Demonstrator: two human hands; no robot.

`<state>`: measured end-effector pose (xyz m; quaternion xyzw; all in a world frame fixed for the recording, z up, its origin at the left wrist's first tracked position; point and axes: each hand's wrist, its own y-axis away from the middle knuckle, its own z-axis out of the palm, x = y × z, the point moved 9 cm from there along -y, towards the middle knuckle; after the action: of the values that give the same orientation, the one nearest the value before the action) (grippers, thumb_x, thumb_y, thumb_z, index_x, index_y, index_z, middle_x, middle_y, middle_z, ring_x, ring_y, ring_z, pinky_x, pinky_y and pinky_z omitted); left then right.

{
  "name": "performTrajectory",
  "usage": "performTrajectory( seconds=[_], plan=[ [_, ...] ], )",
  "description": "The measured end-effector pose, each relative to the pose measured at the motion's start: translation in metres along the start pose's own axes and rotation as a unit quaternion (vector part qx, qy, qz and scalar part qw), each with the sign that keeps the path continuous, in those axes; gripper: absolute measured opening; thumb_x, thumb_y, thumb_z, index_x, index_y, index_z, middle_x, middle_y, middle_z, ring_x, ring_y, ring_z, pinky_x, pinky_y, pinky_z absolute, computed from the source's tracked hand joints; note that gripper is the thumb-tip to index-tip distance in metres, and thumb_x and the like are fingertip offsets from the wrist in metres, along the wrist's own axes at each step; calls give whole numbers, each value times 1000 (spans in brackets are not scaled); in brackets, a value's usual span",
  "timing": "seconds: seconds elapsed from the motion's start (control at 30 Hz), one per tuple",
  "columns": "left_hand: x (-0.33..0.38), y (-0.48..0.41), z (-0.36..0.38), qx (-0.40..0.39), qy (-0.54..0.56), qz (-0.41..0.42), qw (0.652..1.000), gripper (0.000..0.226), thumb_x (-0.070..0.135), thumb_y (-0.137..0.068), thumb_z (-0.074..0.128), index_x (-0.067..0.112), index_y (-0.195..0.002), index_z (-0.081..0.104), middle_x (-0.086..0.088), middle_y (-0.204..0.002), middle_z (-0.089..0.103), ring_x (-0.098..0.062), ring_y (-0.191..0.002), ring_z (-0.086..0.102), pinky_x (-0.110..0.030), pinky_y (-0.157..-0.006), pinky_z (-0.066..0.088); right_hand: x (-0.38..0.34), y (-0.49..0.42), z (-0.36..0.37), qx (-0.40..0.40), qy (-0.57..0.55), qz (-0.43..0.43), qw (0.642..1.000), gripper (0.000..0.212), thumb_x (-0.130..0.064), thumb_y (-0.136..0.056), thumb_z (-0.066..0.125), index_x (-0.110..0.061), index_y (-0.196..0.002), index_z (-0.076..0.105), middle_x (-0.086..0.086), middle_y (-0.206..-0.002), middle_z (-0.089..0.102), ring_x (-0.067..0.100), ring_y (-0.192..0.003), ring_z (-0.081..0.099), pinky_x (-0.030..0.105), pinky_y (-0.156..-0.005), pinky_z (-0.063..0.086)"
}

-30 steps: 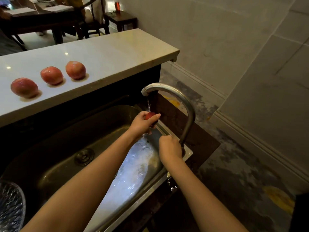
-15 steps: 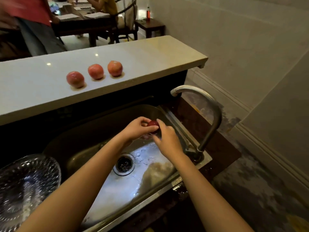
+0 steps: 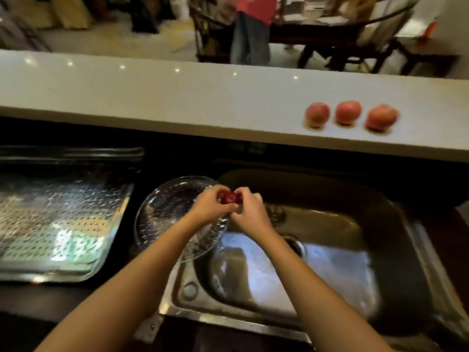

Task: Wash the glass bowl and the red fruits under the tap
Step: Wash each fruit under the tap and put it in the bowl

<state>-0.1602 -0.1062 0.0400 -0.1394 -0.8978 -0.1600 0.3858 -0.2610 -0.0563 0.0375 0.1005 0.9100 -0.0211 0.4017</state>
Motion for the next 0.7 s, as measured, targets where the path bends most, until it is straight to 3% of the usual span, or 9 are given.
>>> performTrajectory(
  seconds=[0.1,0.23,0.37,0.53,0.7],
  plan=[
    [-51,3,-32,30,-13,-56,998,46,24,-75,75,11,-116,60,-11,-109,67,-21,-97,61,-29,-83,46,-31,-19,45,-34,83,-39,995,39,-22,-79,62,-13,-115,48,8,-107,54,30,-108,45,41,-87,43],
    [-90,0,-48,28,0,-96,995,46,19,-75,74,8,-118,59,-13,-112,66,-26,-105,61,-31,-89,45,-44,-33,89,-49,150,-55,986,42,-25,-81,63,-14,-118,47,8,-122,54,27,-120,39,38,-99,36],
    [-100,-4,-45,6,-6,-89,996,47,23,-75,74,12,-118,58,-9,-111,66,-24,-99,61,-31,-87,46,-39,-38,106,-48,140,-45,988,44,-19,-81,62,-12,-121,46,6,-125,51,24,-120,37,36,-101,33],
    [-103,-6,-44,-2,4,-61,998,47,23,-74,75,14,-117,57,-4,-109,63,-12,-91,53,-21,-78,40,-33,-40,110,-66,126,-43,989,50,-18,-81,59,-12,-127,42,5,-128,47,23,-122,33,37,-105,29],
    [-102,-6,-41,-48,-26,-45,997,54,26,-73,76,15,-121,54,-6,-116,61,-20,-103,58,-28,-89,47,-32,-39,111,-109,139,-54,983,56,-25,-82,60,-14,-132,39,7,-131,43,25,-124,31,38,-105,27]
  ],
)
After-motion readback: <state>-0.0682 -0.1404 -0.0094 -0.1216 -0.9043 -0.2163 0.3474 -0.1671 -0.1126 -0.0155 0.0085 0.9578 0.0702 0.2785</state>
